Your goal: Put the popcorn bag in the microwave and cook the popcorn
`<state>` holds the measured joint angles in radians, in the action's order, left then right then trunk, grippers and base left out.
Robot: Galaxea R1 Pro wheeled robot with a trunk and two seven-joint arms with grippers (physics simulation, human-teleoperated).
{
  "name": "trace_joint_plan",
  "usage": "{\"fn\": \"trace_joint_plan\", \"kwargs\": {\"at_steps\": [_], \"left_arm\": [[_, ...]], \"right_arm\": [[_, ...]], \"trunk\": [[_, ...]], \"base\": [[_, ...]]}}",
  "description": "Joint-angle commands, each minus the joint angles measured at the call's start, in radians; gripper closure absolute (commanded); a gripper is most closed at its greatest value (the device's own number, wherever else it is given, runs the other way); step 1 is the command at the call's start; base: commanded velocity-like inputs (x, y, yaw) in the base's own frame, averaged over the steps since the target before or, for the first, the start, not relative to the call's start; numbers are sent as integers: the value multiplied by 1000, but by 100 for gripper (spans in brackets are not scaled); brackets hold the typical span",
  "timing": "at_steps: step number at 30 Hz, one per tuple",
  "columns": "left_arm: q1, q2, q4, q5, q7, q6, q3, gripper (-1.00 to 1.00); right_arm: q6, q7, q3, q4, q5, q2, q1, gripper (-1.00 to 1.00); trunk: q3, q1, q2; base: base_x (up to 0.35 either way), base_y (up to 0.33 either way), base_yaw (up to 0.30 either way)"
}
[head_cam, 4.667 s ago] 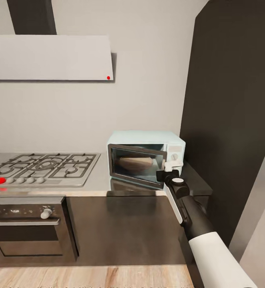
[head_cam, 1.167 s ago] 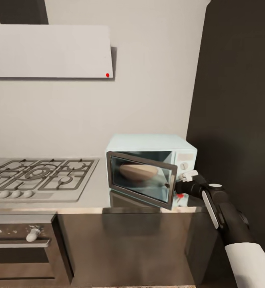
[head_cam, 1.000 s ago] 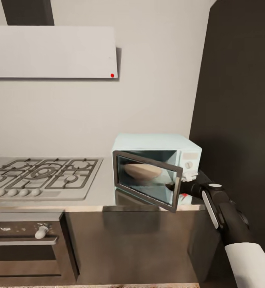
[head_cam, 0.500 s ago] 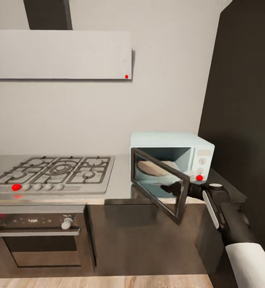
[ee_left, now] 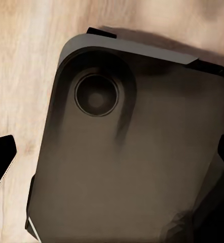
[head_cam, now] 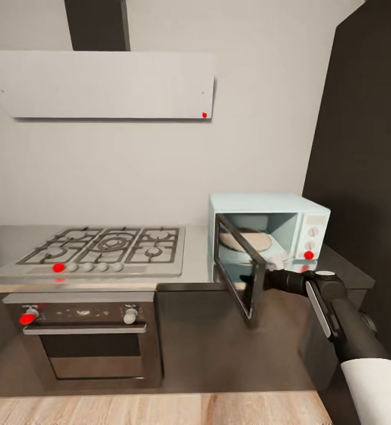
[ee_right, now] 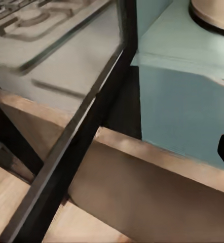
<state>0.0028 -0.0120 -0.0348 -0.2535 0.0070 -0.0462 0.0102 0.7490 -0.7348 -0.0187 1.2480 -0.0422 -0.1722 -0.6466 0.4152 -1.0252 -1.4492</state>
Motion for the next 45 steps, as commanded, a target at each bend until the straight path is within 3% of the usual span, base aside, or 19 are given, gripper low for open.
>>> {"fn": "trace_joint_plan", "kwargs": {"at_steps": [1, 10, 16, 19, 21, 25, 30, 36, 38, 40, 41, 44, 45], "left_arm": [[0, 0, -1, -4, 1, -1, 1, -100], [0, 0, -1, -4, 1, -1, 1, -100], [0, 0, -1, -4, 1, -1, 1, -100], [0, 0, -1, -4, 1, -1, 0, -100], [0, 0, -2, -4, 1, -1, -1, -100], [0, 0, -2, -4, 1, -1, -1, -100], [0, 0, -1, -4, 1, -1, -1, -100], [0, 0, -1, -4, 1, -1, -1, -100], [0, 0, -1, -4, 1, 0, -1, -100], [0, 0, -1, -4, 1, 0, -2, -100], [0, 0, -1, -4, 1, -1, -1, -100], [0, 0, -1, -4, 1, -1, -1, -100], [0, 0, -1, -4, 1, -1, -1, -100]], "right_arm": [[8, -8, -1, 1, 1, 0, -1, -100], [7, -2, -12, -3, 2, 0, -1, -100], [6, 3, -64, -5, 1, -1, -1, -100], [1, 91, -104, -9, -15, -1, -1, -100], [-3, 243, -150, -10, -28, 0, -1, -100], [-6, 451, -167, -9, -31, 3, -1, -100], [-5, 536, -168, -9, -32, 3, -1, -100], [-3, 545, -167, -33, -29, 8, -1, -100], [-5, 545, -167, -128, -28, 10, -1, -100], [-13, 548, -164, -285, -34, 8, -1, -100], [-44, 549, -163, -428, -41, 4, -1, -100], [-222, 550, -160, -742, -91, 0, -1, -100], [-309, 552, -159, -870, -128, 1, -1, -100]], "trunk": [[1, 0, -1], [1, 0, -1], [1, 0, -1], [1, 0, -1], [1, 0, -1], [1, 0, -1], [1, 0, -1], [1, 0, -1], [1, 0, -1], [1, 0, -1], [1, 0, -1], [1, 0, -1], [1, 0, -1]], "base": [[-184, 256, 0], [-188, 237, 0], [-186, 196, 0], [-69, 70, 0], [-12, 13, 0], [-2, 2, 0], [0, 0, 0], [0, 0, 0], [0, 0, 0], [0, 0, 0], [0, 0, 0], [0, 0, 0], [0, 0, 0]]}}
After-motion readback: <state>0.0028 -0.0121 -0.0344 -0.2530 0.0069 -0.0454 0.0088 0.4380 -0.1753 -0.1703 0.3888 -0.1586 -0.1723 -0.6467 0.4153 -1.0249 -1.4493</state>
